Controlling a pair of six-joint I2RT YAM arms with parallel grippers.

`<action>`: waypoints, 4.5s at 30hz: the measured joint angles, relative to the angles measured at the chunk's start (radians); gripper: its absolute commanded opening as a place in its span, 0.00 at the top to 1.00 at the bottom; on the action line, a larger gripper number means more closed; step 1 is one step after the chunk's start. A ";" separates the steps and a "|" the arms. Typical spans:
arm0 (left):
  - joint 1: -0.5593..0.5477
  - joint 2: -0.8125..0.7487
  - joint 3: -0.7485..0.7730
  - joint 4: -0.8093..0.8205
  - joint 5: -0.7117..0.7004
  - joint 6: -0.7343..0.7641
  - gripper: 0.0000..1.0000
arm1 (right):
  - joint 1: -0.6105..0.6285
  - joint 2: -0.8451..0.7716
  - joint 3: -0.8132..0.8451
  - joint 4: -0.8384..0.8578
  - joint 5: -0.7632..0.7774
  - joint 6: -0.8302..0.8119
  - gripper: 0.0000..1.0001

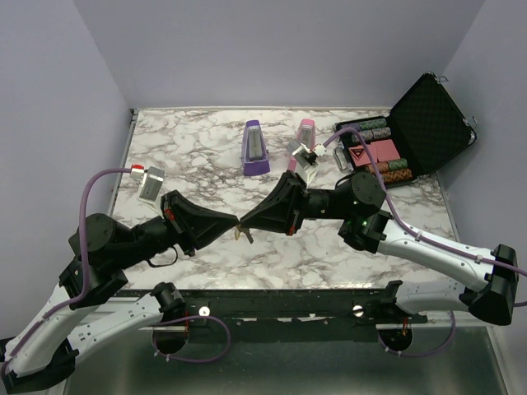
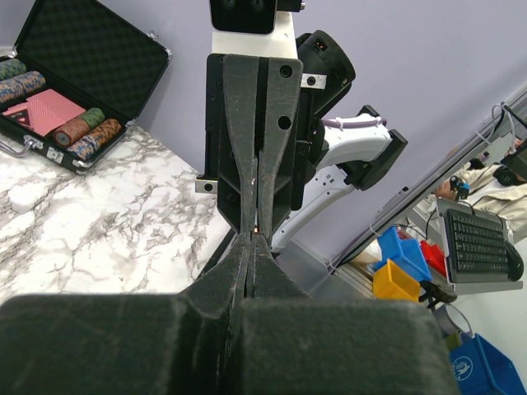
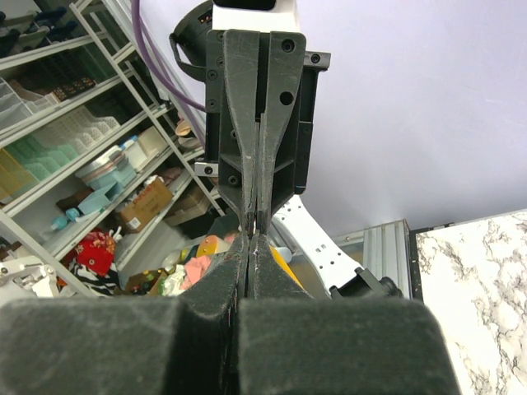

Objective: Remove the keys from the keyring

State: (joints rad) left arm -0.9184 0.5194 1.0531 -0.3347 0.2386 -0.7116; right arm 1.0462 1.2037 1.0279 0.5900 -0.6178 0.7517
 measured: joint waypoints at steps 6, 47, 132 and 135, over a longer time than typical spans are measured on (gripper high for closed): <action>0.000 0.015 0.022 -0.014 0.000 0.006 0.72 | 0.000 -0.003 0.000 0.001 0.002 0.000 0.99; 0.000 -0.064 0.098 -0.479 -0.066 0.298 0.14 | 0.002 0.037 0.066 -0.496 -0.035 -0.153 0.99; 0.000 0.197 0.181 -0.430 0.298 0.409 0.91 | 0.002 -0.002 0.181 -0.710 -0.184 -0.242 0.99; 0.000 0.197 0.181 -0.429 0.306 0.408 1.00 | 0.002 -0.002 0.181 -0.706 -0.185 -0.236 0.99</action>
State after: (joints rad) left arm -0.9188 0.7162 1.2339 -0.7635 0.5442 -0.3035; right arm 1.0485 1.2022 1.2091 -0.1165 -0.8028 0.5156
